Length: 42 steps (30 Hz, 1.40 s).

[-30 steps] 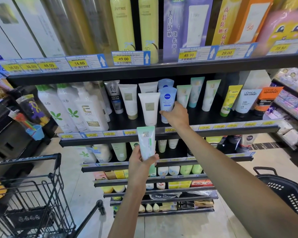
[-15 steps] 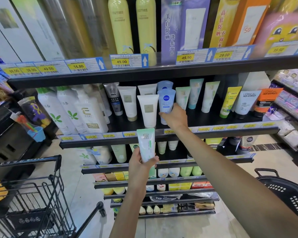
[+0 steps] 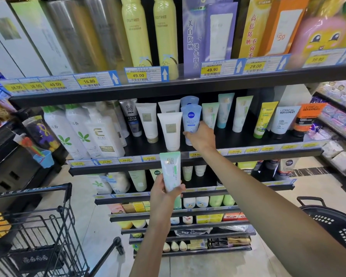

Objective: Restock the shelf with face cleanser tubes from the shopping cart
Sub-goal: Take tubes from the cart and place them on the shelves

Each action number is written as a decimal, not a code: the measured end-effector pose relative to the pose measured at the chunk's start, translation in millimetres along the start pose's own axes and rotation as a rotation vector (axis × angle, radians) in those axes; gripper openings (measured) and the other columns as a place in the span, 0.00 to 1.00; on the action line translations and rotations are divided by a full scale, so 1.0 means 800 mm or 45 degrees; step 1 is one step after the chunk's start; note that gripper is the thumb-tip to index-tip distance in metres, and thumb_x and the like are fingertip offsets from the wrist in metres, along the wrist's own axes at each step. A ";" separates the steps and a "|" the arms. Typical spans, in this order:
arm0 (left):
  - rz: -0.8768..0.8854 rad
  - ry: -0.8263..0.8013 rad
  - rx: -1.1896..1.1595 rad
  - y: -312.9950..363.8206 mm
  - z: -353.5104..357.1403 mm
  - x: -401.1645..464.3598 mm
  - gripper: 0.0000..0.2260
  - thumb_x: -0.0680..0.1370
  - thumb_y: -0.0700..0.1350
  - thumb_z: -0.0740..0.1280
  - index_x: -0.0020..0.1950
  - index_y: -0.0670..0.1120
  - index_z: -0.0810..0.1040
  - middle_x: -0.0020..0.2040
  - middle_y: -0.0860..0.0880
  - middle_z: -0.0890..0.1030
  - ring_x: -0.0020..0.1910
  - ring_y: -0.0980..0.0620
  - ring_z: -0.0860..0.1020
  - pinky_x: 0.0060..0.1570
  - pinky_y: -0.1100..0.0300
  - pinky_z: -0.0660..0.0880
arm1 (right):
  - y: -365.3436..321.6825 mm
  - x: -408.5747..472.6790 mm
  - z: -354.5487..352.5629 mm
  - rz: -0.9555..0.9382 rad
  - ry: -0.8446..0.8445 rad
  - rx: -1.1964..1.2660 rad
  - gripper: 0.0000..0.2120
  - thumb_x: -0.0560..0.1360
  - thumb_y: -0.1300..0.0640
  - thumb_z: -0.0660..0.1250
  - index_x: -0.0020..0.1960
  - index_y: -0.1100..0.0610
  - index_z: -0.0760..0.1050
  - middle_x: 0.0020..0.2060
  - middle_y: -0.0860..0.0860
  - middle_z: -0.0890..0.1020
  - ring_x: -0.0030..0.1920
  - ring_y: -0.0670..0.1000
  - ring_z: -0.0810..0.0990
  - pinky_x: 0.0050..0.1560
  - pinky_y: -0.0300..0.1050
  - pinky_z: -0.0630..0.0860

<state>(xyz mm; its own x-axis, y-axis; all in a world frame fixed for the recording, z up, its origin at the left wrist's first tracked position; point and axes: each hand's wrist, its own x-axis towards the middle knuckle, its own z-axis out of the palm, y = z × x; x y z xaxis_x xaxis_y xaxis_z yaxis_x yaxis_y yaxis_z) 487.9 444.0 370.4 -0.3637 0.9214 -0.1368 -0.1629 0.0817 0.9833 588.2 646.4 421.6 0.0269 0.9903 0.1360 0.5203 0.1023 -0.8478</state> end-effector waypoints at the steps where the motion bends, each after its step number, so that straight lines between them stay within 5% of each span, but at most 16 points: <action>1: -0.002 -0.001 0.003 0.000 0.001 0.000 0.21 0.74 0.37 0.76 0.64 0.52 0.78 0.55 0.51 0.85 0.54 0.48 0.84 0.58 0.44 0.81 | 0.000 0.000 0.000 0.004 -0.002 -0.002 0.20 0.74 0.49 0.77 0.59 0.55 0.73 0.50 0.51 0.79 0.50 0.50 0.79 0.43 0.42 0.74; 9: 0.024 -0.006 0.006 0.002 0.012 -0.003 0.22 0.74 0.37 0.76 0.65 0.53 0.78 0.56 0.51 0.85 0.55 0.49 0.84 0.57 0.48 0.81 | 0.010 -0.004 -0.013 -0.019 -0.024 -0.078 0.21 0.73 0.43 0.77 0.56 0.56 0.77 0.50 0.51 0.83 0.50 0.53 0.83 0.49 0.48 0.80; 12: 0.049 0.001 -0.013 0.008 0.025 -0.003 0.22 0.74 0.37 0.76 0.65 0.53 0.77 0.56 0.51 0.84 0.55 0.51 0.83 0.52 0.56 0.79 | 0.023 -0.013 -0.033 -0.090 -0.040 -0.212 0.24 0.75 0.42 0.74 0.65 0.56 0.79 0.55 0.52 0.85 0.55 0.54 0.83 0.52 0.46 0.78; 18: 0.103 -0.018 -0.027 0.020 0.064 0.002 0.21 0.75 0.37 0.76 0.63 0.53 0.77 0.57 0.51 0.84 0.57 0.50 0.83 0.55 0.51 0.82 | 0.073 -0.023 -0.114 -0.413 -0.001 -0.573 0.23 0.79 0.35 0.66 0.66 0.49 0.79 0.61 0.48 0.84 0.58 0.53 0.83 0.53 0.52 0.81; 27: 0.192 0.021 -0.012 0.039 0.141 0.022 0.22 0.74 0.38 0.77 0.62 0.56 0.74 0.58 0.53 0.83 0.59 0.53 0.81 0.57 0.57 0.79 | 0.146 -0.003 -0.211 -0.516 -0.285 -1.025 0.29 0.79 0.29 0.57 0.71 0.45 0.75 0.66 0.46 0.79 0.62 0.53 0.81 0.54 0.51 0.79; 42: 0.538 0.206 0.330 0.066 0.223 0.084 0.20 0.75 0.46 0.76 0.64 0.56 0.73 0.60 0.52 0.80 0.58 0.57 0.79 0.57 0.57 0.79 | 0.175 0.010 -0.224 -0.695 -0.193 -1.203 0.33 0.77 0.27 0.48 0.60 0.48 0.81 0.54 0.47 0.83 0.52 0.53 0.83 0.40 0.47 0.75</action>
<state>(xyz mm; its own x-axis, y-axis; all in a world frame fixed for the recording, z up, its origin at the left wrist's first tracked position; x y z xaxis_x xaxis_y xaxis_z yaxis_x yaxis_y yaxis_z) 618.9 577.8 434.9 -0.4890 0.8255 0.2819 0.2540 -0.1744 0.9514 814.3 652.2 395.5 -0.4768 0.8416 0.2537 0.8754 0.4809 0.0500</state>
